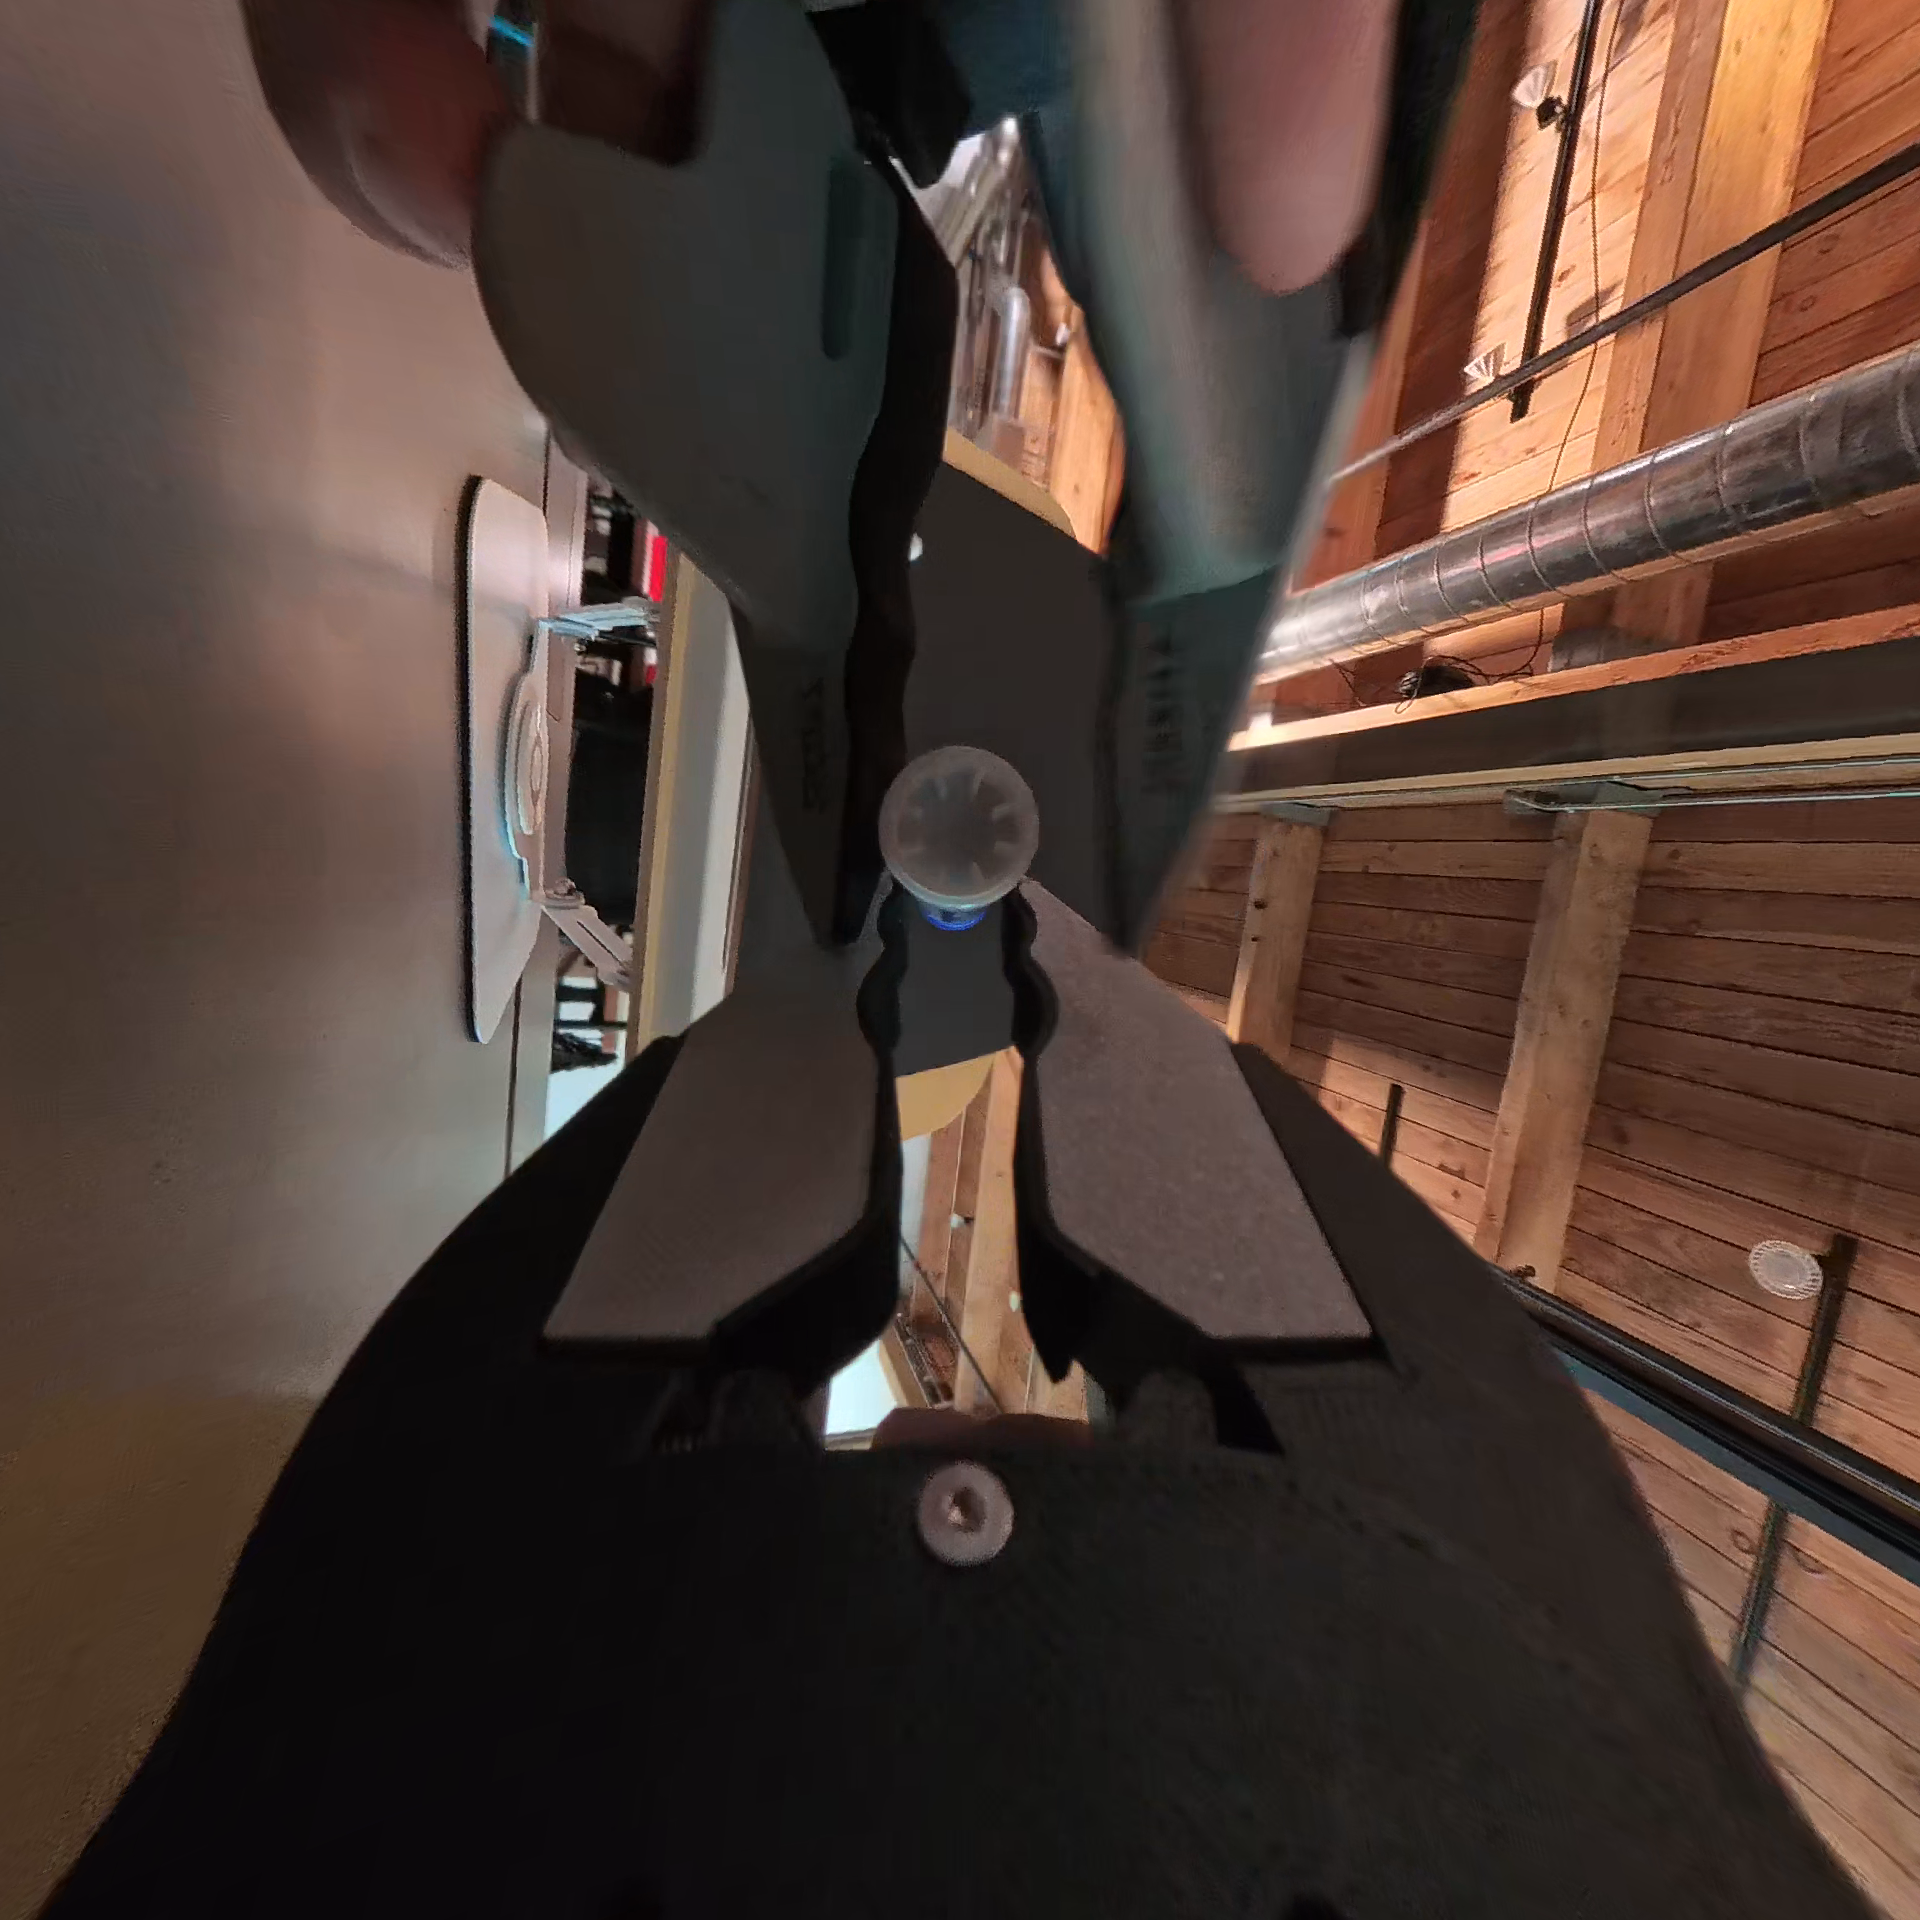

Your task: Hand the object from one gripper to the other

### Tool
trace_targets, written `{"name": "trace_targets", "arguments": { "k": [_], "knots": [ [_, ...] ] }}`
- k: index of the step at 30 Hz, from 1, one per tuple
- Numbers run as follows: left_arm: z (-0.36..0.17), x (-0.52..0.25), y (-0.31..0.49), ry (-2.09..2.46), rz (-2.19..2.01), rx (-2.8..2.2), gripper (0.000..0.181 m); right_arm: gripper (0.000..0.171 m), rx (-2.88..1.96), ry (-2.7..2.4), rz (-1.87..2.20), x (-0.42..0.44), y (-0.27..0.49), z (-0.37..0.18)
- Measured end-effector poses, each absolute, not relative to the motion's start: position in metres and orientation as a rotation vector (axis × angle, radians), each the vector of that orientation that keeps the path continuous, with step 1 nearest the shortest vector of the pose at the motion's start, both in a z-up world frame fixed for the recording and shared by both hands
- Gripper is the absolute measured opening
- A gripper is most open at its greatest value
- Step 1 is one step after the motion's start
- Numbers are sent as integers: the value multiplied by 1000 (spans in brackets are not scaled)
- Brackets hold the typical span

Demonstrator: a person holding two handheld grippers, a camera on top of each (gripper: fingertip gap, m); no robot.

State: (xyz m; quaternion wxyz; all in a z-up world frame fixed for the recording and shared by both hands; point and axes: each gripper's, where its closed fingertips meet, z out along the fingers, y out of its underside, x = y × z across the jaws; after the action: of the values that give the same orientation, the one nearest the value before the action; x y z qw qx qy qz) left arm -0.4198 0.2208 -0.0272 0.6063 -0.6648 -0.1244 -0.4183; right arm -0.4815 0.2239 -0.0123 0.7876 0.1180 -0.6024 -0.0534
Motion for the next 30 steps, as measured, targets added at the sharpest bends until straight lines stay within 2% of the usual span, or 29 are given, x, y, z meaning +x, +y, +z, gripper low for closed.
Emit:
{"name": "trace_targets", "arguments": {
  "k": [1,7,9,10,14,19,22,25,28,30],
  "knots": [
    [-32,-422,222,-274,-917,-1565,24,13,255,-1304,-114,-482,223,-13],
    [-38,-436,218,-287,-850,-1606,20,13,222,-1322,-94,-483,231,-11],
    [-40,-446,216,-282,-748,-1638,19,8,202,-1351,-50,-482,234,-11],
    [-40,-451,215,-273,-693,-1653,18,0,198,-1374,-11,-480,234,-12],
    [-29,-457,211,-269,-655,-1610,18,0,35,-1485,189,-482,241,-15],
    [-17,-460,212,-259,-653,-1514,18,0,-483,-1900,953,-486,234,-44],
    [-11,-461,211,-255,-663,-1462,18,36,-734,-1927,1458,-480,232,-29],
    [-10,-458,213,-221,-628,-1466,18,29,-825,-1859,1908,-468,236,-2],
    [-12,-446,218,-148,-568,-1498,18,43,-837,-1786,2251,-455,235,22],
    [-11,-436,223,-121,-575,-1501,18,44,-836,-1783,2371,-448,230,28]
  ]
}}
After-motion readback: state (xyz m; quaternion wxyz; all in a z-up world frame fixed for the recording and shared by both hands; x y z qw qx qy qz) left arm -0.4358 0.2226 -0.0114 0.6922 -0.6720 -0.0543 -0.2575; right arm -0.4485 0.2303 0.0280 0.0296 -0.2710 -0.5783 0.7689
